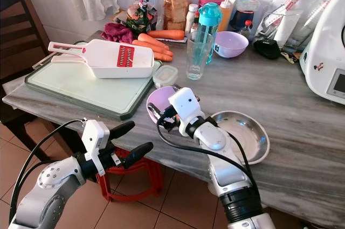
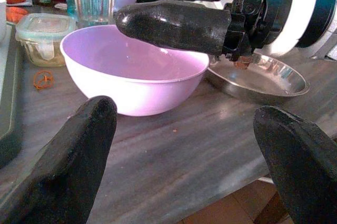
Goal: Setting the table
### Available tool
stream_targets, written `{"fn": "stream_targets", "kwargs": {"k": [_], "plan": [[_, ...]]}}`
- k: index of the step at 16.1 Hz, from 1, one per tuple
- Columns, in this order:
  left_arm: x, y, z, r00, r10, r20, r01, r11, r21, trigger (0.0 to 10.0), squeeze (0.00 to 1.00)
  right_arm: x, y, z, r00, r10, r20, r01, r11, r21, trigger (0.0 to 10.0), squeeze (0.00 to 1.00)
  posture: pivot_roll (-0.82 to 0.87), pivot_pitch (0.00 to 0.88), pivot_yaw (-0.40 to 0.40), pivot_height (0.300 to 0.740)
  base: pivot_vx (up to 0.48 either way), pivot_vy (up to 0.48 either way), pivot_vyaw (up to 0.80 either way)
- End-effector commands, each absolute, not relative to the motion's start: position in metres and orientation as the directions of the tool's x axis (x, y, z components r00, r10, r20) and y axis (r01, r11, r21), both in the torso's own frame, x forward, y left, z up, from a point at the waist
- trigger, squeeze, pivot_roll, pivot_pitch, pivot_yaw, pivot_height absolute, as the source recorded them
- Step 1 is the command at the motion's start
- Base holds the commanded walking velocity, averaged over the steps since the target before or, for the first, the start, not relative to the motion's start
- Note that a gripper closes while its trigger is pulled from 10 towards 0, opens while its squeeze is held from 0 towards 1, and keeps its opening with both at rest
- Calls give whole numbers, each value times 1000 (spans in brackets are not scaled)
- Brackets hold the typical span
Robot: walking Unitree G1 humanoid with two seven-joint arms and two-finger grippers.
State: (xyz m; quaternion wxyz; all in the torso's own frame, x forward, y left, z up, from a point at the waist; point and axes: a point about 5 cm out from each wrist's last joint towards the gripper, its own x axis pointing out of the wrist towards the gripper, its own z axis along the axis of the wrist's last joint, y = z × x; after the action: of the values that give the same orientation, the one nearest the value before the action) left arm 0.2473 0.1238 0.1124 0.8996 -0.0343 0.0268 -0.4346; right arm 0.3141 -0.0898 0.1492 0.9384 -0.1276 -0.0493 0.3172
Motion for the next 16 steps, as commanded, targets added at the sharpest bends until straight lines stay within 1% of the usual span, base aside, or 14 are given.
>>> {"fn": "stream_targets", "kwargs": {"k": [1,3,6,10,12,14,16], "plan": [[249,124,116,622,-783,-15,780,621,-73,10000,0,313,-94,152,807,591,21,-564,780,-269,10000,1000,56,32,-39,740,0,0,0],[250,124,116,623,-782,-15,779,622,-71,10000,0,313,-95,155,810,585,36,-556,786,-270,10000,1000,55,32,-41,740,0,0,0],[248,124,114,623,-782,-13,780,622,-73,10000,0,314,-99,167,842,527,119,-488,836,-253,10000,1000,56,31,-41,740,0,0,0],[246,124,110,624,-781,-15,778,623,-82,10000,0,314,-107,171,871,467,153,-422,871,-252,10000,1000,53,32,-43,740,0,0,0],[248,124,110,637,-770,-12,768,636,-74,10000,0,313,-116,178,900,387,200,-319,898,-302,10000,1000,53,31,-44,740,0,0,0],[251,125,108,665,-747,-7,745,664,-66,10000,0,310,-139,181,943,246,226,-151,918,-368,10000,1000,47,34,-44,740,0,0,0],[253,126,108,696,-718,9,717,695,-56,10000,0,306,-153,180,963,149,226,-51,919,-390,10000,984,42,35,-41,740,0,0,0]]}}
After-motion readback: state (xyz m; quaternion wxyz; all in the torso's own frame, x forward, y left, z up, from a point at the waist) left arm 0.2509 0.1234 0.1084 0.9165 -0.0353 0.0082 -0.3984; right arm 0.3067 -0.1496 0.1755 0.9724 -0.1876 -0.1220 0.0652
